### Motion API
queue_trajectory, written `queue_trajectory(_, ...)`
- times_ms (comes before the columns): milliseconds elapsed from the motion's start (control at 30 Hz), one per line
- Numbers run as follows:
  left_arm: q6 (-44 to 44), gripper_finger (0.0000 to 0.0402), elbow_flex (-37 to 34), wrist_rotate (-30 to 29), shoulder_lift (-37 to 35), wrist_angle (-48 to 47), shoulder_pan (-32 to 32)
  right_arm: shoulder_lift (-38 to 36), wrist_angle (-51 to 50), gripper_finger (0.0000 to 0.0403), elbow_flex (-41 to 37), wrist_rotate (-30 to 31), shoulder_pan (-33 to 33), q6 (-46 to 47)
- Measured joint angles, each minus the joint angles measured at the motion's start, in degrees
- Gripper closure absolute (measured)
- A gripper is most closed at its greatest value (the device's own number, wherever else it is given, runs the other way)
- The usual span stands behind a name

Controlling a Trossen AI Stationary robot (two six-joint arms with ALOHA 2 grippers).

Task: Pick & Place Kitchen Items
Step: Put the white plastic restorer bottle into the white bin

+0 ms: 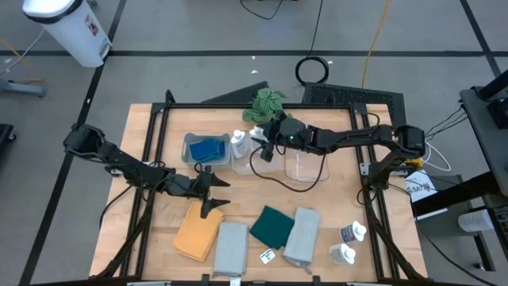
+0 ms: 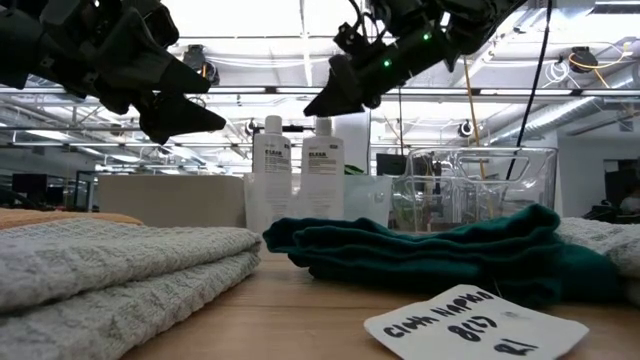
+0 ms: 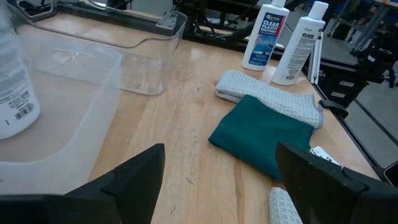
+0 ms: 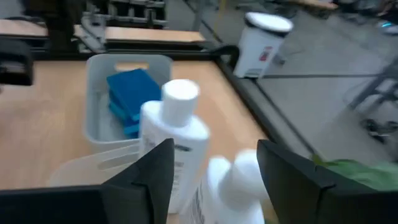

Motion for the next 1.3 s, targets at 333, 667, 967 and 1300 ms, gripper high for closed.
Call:
queue_trajectory(333,0.07,0.0089,0.00,0.00,0.00,0.00,0.00,-6.91,-5.27,0.0203,0.00,0.47,0.25,-0.94)
queue_trajectory(667,0.15,0.0089,0.00,0.00,0.00,0.00,0.00,-19.39,-19.50,0.0202,-0.02,0.32,7.49,-2.35)
queue_trajectory(967,0.09,0.0089,0.00,-0.01,0.00,0.00,0.00,-30.56,-33.89,0.0204,0.00,0.23,22.57,4.47)
queue_trajectory(1300,0.19,0.0089,0.00,-3.41,0.00,0.04,-0.01,-34.54,-39.11,0.0204,0.00,0.22,41.82,8.19)
